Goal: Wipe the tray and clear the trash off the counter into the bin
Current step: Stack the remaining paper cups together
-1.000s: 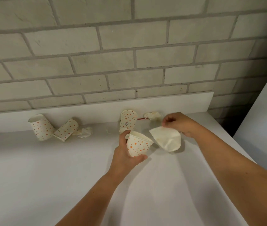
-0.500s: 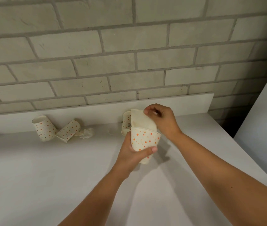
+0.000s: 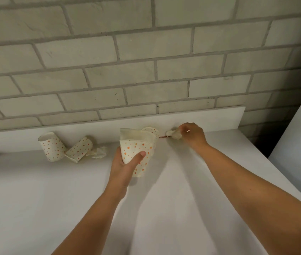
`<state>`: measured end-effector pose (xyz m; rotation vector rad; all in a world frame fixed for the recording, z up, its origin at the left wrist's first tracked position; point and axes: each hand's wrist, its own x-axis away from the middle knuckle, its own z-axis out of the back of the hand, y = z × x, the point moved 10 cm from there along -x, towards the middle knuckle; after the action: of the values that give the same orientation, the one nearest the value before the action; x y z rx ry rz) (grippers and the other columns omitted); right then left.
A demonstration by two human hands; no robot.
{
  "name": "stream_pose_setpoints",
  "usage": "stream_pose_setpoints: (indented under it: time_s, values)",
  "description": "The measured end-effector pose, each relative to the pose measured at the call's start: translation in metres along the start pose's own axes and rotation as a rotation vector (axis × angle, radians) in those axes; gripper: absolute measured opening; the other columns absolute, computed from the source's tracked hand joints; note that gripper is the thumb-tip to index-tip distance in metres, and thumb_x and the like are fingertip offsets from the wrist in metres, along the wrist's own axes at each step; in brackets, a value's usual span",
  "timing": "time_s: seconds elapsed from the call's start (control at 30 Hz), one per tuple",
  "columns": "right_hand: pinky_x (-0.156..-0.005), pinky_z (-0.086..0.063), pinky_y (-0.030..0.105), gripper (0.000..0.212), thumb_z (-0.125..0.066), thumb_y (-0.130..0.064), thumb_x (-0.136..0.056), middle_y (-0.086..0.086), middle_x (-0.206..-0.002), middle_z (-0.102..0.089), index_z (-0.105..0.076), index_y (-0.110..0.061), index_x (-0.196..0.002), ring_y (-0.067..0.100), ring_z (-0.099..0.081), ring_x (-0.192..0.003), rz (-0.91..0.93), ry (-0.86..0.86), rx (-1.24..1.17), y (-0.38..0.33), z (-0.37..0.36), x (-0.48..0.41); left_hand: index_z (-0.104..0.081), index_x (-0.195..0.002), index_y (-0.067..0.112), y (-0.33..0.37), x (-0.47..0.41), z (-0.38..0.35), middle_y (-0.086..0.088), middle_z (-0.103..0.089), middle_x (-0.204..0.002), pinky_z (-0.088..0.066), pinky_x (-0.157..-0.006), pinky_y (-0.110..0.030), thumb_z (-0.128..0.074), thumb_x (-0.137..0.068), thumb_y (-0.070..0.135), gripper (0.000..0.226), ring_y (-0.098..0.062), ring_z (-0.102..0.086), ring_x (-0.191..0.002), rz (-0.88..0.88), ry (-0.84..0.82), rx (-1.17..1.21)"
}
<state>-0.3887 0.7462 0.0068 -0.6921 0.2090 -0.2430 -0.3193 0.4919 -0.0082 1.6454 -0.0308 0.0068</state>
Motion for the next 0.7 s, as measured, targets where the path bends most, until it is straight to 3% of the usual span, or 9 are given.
stream_pose_setpoints:
  time_s: [0.13,0.2,0.33,0.5,0.63,0.7]
  values:
    - [-0.101,-0.037,0.036,0.034,-0.044,-0.014,-0.092,0.004,-0.132,-0.049,-0.062,-0.025,-0.119,0.029,-0.04,-0.126,0.205,-0.196,0.272,-0.012,-0.045,-0.014,-0.053,-0.109,0.031,0.003,-0.003,0.014,0.002,-0.065,-0.108,-0.048,-0.067,-0.024,-0.076,-0.065,0.031,0.05,-0.014,-0.063,-0.097,-0.017,0.025,0.012]
    - [-0.102,-0.035,0.042,0.038,-0.041,-0.017,-0.096,0.0,-0.143,-0.039,-0.051,-0.026,-0.132,0.028,-0.034,-0.13,0.258,-0.28,0.355,-0.02,-0.068,-0.011,-0.053,-0.112,0.03,0.001,-0.003,0.019,0.003,-0.065,-0.107,-0.048,-0.066,-0.024,-0.075,-0.064,0.031,0.053,-0.013,-0.063,-0.096,-0.015,0.035,0.005]
    - [-0.097,-0.04,0.043,0.041,-0.03,-0.029,-0.101,0.001,-0.146,-0.034,-0.041,-0.025,-0.14,0.028,-0.03,-0.134,0.307,-0.275,0.602,-0.027,-0.09,-0.015,-0.053,-0.106,0.034,0.002,-0.005,0.034,0.005,-0.066,-0.104,-0.049,-0.066,-0.023,-0.075,-0.064,0.03,0.048,-0.011,-0.064,-0.094,-0.018,0.066,0.008]
    - [-0.102,-0.037,0.039,0.04,-0.033,-0.02,-0.1,0.008,-0.143,-0.036,-0.04,-0.014,-0.139,0.029,-0.036,-0.131,0.193,-0.306,0.594,-0.029,-0.088,-0.016,-0.053,-0.112,0.028,0.002,-0.004,0.052,0.002,-0.066,-0.106,-0.049,-0.066,-0.024,-0.076,-0.075,0.021,0.045,-0.013,-0.064,-0.095,-0.025,0.102,0.004]
    - [-0.1,-0.04,0.035,0.043,-0.033,-0.011,-0.1,0.012,-0.14,-0.044,-0.03,-0.005,-0.143,0.031,-0.047,-0.126,0.025,-0.367,0.598,-0.014,-0.073,-0.007,-0.052,-0.118,0.024,0.002,0.001,0.056,0.0,-0.065,-0.108,-0.049,-0.067,-0.025,-0.075,-0.066,0.031,0.057,-0.014,-0.063,-0.098,-0.029,0.111,-0.001]
    - [-0.096,-0.043,0.033,0.038,-0.035,-0.007,-0.098,0.013,-0.133,-0.05,-0.043,-0.002,-0.135,0.03,-0.052,-0.12,-0.016,-0.458,0.649,-0.004,-0.068,0.004,-0.052,-0.116,0.025,0.004,0.004,0.056,0.0,-0.064,-0.109,-0.049,-0.067,-0.025,-0.077,-0.07,0.028,0.053,-0.014,-0.063,-0.098,-0.029,0.116,0.004]
